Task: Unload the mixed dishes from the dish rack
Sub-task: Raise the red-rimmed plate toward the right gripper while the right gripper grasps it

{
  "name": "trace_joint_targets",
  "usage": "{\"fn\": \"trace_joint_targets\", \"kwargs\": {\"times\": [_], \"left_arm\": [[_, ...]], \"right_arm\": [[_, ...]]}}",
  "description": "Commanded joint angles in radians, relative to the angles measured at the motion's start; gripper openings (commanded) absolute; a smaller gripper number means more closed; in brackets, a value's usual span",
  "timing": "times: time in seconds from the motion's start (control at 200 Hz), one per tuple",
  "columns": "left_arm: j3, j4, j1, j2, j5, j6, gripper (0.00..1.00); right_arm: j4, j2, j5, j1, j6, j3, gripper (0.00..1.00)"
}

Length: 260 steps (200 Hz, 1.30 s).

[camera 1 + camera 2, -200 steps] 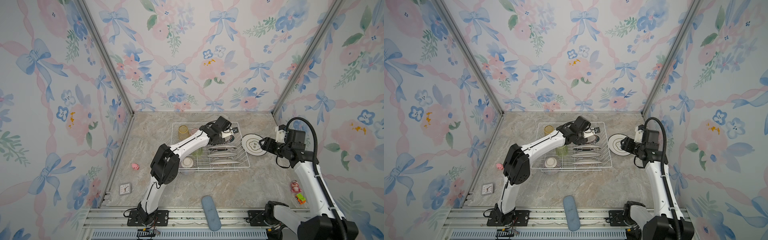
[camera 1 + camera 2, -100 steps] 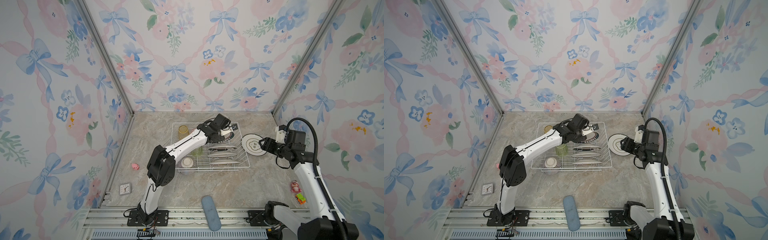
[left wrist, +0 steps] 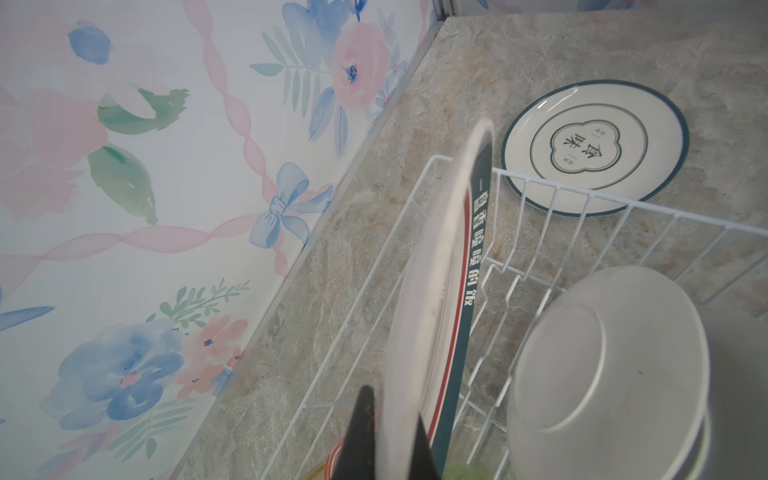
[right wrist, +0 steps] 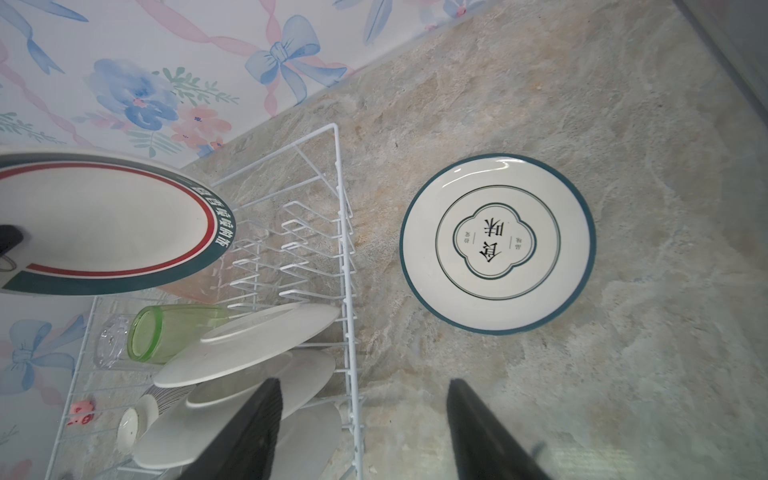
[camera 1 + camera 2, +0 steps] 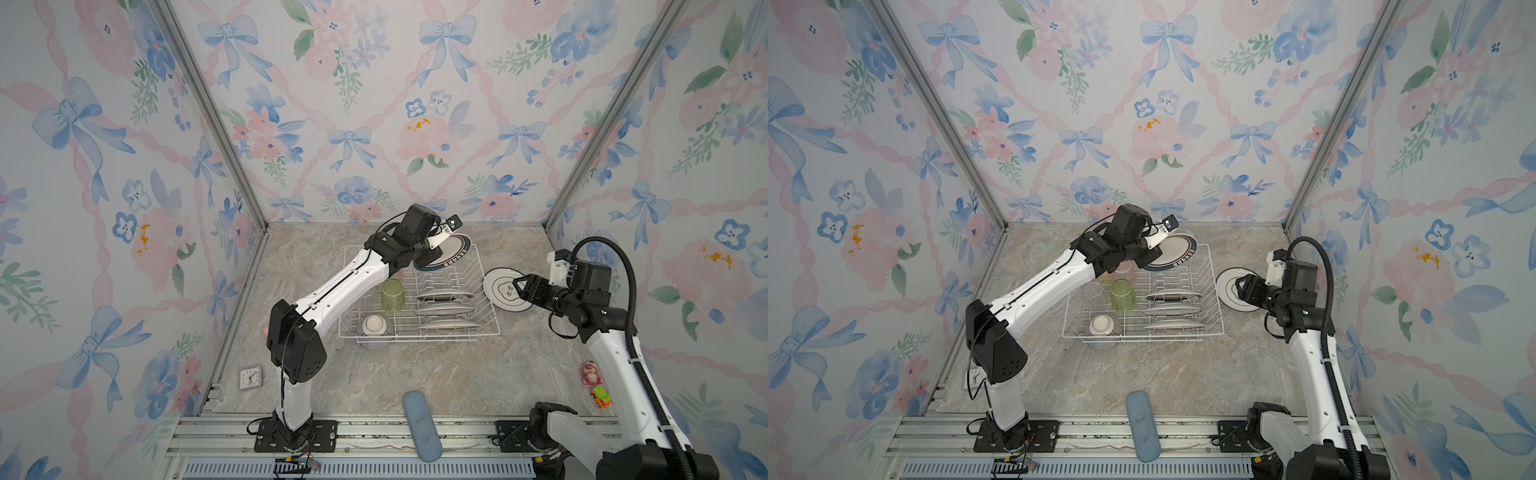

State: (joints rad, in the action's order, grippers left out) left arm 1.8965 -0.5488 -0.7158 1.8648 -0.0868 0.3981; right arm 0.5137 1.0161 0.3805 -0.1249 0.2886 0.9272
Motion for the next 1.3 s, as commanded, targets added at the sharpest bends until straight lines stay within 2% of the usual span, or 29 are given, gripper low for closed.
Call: {"fn": "trace_joint_targets", "kwargs": {"times": [0.0, 0.345, 0.665, 0.94, 1.295], "left_arm": [[0.014, 0.024, 0.035, -0.072, 0.165, -0.132, 0.0], [0.016, 0.025, 0.136, -0.093, 0.592, -0.399, 0.0], [-0.02, 0.04, 0.136, -0.082, 0.748, -0.476, 0.0], [-0.048, 0.044, 0.132, -0.076, 0.815, -0.492, 0.0], [-0.048, 0.081, 0.112, -0.046, 0.925, -0.509, 0.0]], "right_arm": [[-0.067, -0.021, 0.07, 0.023, 0.026, -0.026, 0.66], [-0.341, -0.065, 0.333, 0.091, 0.108, -0.119, 0.65], [-0.491, -0.07, 0.395, 0.137, 0.152, -0.179, 0.66], [-0.621, -0.068, 0.457, 0.138, 0.226, -0.208, 0.65], [-0.758, -0.06, 0.502, 0.143, 0.309, -0.233, 0.53]]}}
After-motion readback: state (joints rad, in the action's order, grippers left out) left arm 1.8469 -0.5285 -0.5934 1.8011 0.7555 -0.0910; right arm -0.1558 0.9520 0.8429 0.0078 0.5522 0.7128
